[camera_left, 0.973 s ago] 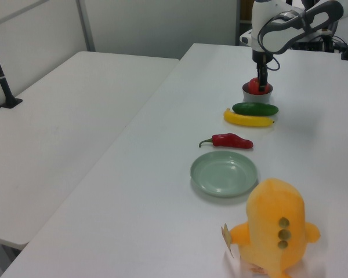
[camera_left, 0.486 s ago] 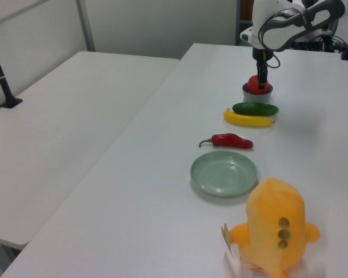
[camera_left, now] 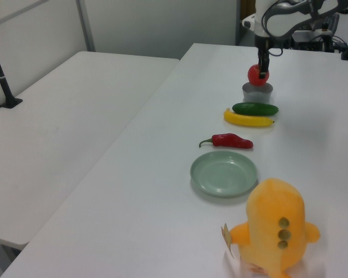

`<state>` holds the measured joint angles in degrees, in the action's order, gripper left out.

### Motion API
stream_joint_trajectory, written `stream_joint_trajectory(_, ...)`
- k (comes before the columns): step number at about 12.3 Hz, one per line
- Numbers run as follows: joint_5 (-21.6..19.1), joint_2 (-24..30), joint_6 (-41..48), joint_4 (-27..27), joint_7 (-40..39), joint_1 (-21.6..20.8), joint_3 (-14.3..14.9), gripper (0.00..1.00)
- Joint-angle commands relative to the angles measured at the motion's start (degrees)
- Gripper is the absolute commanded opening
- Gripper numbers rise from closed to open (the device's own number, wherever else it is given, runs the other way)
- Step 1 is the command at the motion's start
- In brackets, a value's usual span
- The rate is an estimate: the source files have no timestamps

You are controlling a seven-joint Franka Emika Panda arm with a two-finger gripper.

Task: Red apple placed in the center of the desktop
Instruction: 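Lift the red apple up out of the grey bowl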

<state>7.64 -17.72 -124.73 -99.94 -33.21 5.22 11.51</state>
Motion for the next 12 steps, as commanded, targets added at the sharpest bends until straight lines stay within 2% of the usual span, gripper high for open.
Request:
stream_joint_trajectory(1,-2.8,6.5,4.4,-1.3,-0.1,-1.9,0.5,0.08)
stream_joint_trajectory(3,-4.2,9.3,6.9,-1.3,0.6,-4.0,0.5,0.08)
stream_joint_trajectory(7,-4.2,14.0,13.1,-1.1,5.1,-7.4,0.5,0.10)
stream_joint_trajectory(10,-4.6,16.3,17.9,-1.0,7.4,-9.5,-0.1,0.10)
stream_joint_trajectory(12,-6.5,16.8,19.6,-1.3,7.5,-11.0,-0.1,0.09)
